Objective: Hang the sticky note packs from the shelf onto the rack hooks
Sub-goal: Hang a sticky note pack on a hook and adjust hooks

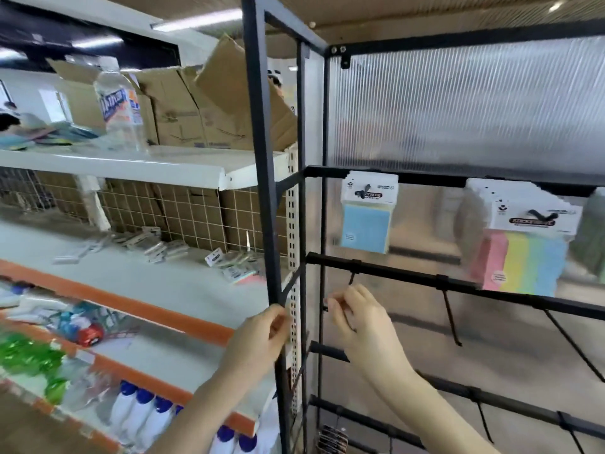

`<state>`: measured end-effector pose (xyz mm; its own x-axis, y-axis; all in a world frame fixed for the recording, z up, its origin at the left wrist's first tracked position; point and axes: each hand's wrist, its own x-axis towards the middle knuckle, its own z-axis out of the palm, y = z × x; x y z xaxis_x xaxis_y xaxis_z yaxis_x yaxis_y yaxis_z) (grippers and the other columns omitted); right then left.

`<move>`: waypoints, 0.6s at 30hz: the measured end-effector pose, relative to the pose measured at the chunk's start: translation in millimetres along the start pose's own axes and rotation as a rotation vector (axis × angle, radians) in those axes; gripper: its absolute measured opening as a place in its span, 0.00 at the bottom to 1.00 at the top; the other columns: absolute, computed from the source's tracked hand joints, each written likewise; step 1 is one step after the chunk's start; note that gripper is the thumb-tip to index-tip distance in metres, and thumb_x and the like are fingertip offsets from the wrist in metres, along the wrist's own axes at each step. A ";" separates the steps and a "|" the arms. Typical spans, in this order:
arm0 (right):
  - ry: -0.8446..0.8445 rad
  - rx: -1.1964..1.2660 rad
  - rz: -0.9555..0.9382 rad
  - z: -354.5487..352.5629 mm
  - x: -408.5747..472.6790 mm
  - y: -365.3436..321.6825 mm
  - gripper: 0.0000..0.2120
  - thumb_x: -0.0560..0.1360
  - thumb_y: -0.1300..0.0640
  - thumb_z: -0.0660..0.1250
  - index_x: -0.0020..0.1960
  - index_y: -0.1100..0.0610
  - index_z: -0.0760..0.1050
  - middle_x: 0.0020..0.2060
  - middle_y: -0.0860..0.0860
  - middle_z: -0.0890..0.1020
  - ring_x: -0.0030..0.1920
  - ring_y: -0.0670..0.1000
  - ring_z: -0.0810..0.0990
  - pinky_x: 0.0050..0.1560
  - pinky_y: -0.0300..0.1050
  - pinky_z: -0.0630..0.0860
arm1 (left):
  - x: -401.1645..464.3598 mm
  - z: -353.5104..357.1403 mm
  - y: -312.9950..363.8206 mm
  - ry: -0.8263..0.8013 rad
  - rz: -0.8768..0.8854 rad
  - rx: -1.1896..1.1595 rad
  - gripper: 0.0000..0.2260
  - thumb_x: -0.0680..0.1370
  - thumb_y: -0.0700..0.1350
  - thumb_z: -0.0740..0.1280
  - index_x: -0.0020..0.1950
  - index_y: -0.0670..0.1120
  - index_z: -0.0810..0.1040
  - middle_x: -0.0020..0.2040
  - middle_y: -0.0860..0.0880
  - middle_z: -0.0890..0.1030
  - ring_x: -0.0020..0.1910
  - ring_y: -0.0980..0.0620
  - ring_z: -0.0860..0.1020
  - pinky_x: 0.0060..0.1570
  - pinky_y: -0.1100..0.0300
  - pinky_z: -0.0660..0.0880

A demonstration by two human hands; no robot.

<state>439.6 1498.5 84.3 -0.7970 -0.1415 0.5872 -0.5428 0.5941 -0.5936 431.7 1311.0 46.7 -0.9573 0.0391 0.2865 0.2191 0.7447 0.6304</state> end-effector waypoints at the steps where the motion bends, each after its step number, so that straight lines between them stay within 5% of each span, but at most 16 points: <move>1: -0.030 0.007 -0.031 19.7 3.2 -11.9 0.07 0.79 0.56 0.62 0.49 0.57 0.78 0.45 0.46 0.76 0.44 0.45 0.76 0.45 0.41 0.74 | -0.5 -14.4 -15.4 0.006 -0.022 0.010 0.03 0.79 0.49 0.64 0.48 0.58 0.75 0.41 0.60 0.80 0.39 0.64 0.78 0.39 0.63 0.75; 10: -0.276 0.016 -0.063 191.3 32.3 -83.6 0.09 0.80 0.55 0.61 0.55 0.57 0.76 0.52 0.50 0.77 0.53 0.52 0.77 0.54 0.48 0.73 | -16.9 -127.8 -155.8 0.011 -0.235 0.170 0.07 0.80 0.49 0.61 0.54 0.53 0.76 0.51 0.53 0.82 0.52 0.51 0.79 0.52 0.50 0.75; 18: -0.428 -0.032 0.078 290.2 69.2 -102.8 0.09 0.79 0.54 0.60 0.53 0.57 0.76 0.51 0.53 0.78 0.51 0.53 0.77 0.52 0.47 0.72 | -12.9 -181.2 -224.5 0.046 -0.295 0.176 0.06 0.81 0.47 0.60 0.52 0.49 0.76 0.47 0.53 0.80 0.46 0.51 0.79 0.50 0.51 0.76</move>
<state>363.4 1197.8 26.3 -0.8771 -0.4066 0.2556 -0.4731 0.6397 -0.6058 429.0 1022.7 32.2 -0.9641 -0.2221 0.1453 -0.1054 0.8229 0.5584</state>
